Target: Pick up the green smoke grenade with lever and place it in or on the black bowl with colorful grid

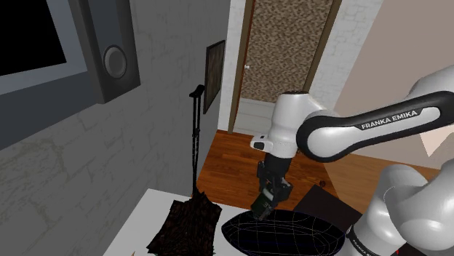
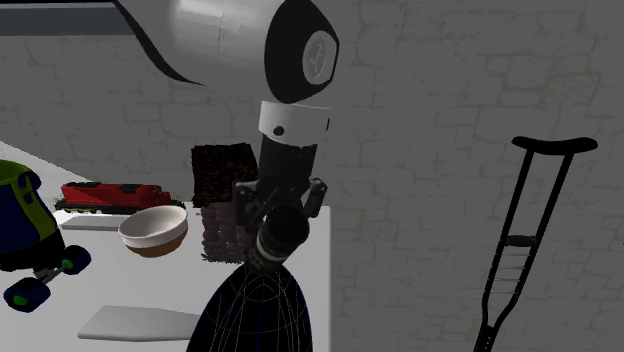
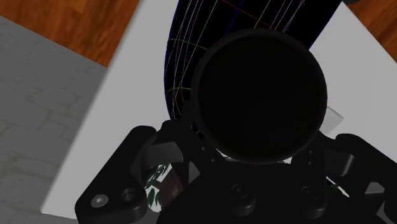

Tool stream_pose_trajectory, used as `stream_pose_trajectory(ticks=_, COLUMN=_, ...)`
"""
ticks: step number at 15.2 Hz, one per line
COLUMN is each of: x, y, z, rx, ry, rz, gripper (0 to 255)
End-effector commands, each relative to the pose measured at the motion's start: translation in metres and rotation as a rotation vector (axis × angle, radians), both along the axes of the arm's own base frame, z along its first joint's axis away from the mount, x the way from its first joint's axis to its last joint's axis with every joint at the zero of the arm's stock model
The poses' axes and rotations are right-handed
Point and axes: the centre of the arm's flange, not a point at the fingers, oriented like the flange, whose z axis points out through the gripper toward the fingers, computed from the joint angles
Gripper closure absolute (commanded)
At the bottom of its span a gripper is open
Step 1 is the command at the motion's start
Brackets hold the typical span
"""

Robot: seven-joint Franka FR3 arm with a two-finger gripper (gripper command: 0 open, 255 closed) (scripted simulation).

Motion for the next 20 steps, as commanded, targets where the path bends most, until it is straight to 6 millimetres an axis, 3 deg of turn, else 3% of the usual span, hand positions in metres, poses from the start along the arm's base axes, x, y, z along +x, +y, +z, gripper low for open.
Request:
stream_pose_trajectory(ticks=1, x=-0.024, y=-0.010, z=0.002, rx=0.001, ry=-0.001, rz=0.000, gripper=255)
stream_pose_trajectory(ticks=5, x=-0.079, y=-0.032, z=0.002, rx=0.001, ry=-0.001, rz=0.000, gripper=255)
stream_pose_trajectory(ticks=18, x=-0.079, y=-0.032, z=-0.067, rx=0.001, ry=-0.001, rz=0.000, gripper=255)
stream_pose_trajectory(ticks=20, x=-0.079, y=-0.032, z=-0.069, rx=0.001, ry=-0.001, rz=0.000, gripper=255)
